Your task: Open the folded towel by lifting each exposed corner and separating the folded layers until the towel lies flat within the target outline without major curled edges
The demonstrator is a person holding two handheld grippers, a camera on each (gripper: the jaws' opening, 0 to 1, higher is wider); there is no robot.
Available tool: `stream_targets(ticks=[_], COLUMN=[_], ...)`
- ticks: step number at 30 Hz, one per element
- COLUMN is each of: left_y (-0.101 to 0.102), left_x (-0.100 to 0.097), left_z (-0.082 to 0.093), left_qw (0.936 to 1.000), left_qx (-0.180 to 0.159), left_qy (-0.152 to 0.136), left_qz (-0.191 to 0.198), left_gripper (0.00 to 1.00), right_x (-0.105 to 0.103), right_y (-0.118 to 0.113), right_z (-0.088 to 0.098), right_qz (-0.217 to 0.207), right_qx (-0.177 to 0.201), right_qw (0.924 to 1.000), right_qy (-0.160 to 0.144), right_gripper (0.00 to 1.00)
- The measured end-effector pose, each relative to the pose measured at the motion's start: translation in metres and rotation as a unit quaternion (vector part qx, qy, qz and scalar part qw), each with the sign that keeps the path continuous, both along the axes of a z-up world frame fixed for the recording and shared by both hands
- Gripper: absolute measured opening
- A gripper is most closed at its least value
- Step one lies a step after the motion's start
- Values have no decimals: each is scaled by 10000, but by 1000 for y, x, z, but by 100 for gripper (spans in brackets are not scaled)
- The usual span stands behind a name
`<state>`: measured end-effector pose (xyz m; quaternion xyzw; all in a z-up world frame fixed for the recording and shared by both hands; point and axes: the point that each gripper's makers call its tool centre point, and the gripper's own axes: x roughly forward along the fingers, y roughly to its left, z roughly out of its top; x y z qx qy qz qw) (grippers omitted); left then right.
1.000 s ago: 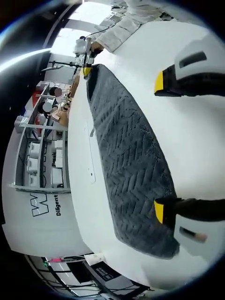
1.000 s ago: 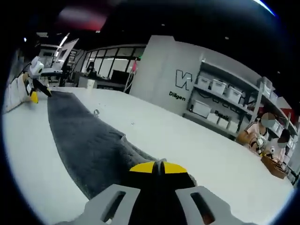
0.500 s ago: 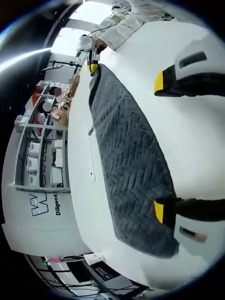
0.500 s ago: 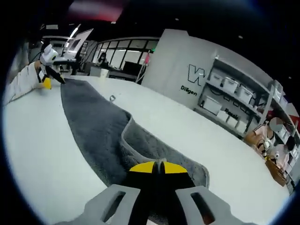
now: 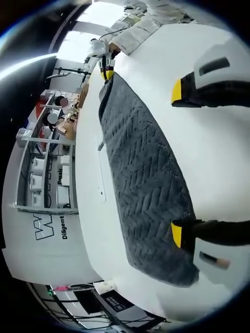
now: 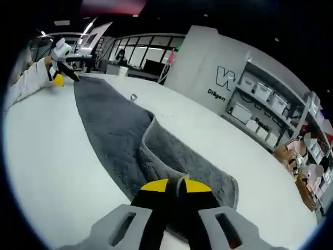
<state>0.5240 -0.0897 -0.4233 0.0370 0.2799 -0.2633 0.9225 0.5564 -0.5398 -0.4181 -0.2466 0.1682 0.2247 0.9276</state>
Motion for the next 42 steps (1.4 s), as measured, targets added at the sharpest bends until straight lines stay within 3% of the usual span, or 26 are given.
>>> stream_targets(ticks=[10, 20, 26, 36, 42], left_y=[0, 0, 1, 0, 0], left_x=[1, 1, 0, 0, -1], left_z=[0, -1, -1, -2, -1], left_qw=[10000, 10000, 10000, 10000, 10000], left_qx=[3, 21, 30, 46, 38], left_qy=[-2, 15, 20, 37, 39], left_qz=[-4, -25, -23, -45, -44], left_gripper=[88, 88, 88, 87, 87], right_x=[0, -5, -9, -22, -21], right_y=[-6, 7, 9, 19, 18], right_z=[2, 9, 14, 20, 17], right_qz=[-169, 16, 44, 231, 231], right_qx=[-263, -230, -218, -407, -541], right_qw=[9995, 9996, 9995, 9977, 9971], right_qy=[-100, -161, -241, -484, -480], right_gripper=[25, 30, 26, 0, 0])
